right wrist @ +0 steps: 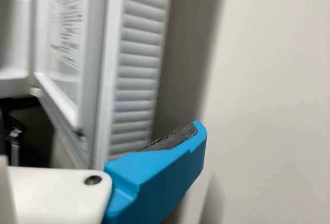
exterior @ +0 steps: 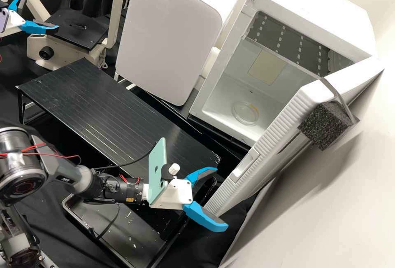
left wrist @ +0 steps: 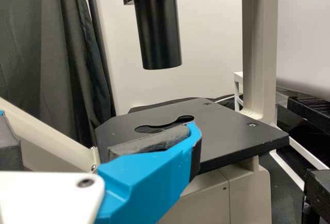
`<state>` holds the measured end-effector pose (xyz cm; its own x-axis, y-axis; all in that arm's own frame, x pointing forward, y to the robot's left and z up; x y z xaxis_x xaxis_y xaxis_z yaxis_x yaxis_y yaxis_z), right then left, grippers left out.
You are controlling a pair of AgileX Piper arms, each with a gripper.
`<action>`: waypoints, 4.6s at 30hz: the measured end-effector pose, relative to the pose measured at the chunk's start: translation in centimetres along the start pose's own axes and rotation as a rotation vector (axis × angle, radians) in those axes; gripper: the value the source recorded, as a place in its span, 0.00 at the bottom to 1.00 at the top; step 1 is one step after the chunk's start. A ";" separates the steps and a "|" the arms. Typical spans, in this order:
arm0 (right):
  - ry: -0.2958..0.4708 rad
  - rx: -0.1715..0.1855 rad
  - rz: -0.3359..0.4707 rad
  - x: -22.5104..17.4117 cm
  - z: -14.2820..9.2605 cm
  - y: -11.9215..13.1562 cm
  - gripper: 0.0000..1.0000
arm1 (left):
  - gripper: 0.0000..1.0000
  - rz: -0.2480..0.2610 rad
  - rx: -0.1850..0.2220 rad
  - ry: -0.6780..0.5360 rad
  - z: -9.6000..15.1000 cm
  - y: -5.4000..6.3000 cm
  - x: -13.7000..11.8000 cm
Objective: Close the incubator door
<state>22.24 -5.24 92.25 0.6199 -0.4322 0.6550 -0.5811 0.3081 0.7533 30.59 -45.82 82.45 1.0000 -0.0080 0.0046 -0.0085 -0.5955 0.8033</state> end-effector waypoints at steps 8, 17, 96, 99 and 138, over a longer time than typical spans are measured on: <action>0.046 0.082 -0.034 0.7 0.2 -0.5 1.00 | 1.00 0.000 0.000 0.000 0.0 0.0 0.0; 0.116 0.210 -0.055 -0.4 -0.4 0.5 1.00 | 1.00 0.000 0.000 0.000 0.0 0.0 0.0; 0.528 0.171 -0.240 -6.3 -6.9 -0.5 1.00 | 1.00 0.000 0.000 0.000 0.0 0.0 0.0; 0.517 0.166 -0.249 -5.5 -7.3 -1.3 1.00 | 1.00 0.000 0.000 0.000 0.0 0.0 0.0; 0.645 0.329 -0.455 -8.1 -11.0 -4.4 1.00 | 1.00 0.000 0.000 0.000 0.0 0.0 0.0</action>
<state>25.59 6.21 84.32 0.9508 0.1437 0.2746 -0.2649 -0.0831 0.9607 30.59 -45.82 82.45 1.0000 -0.0080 0.0046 -0.0085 -0.5955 0.8033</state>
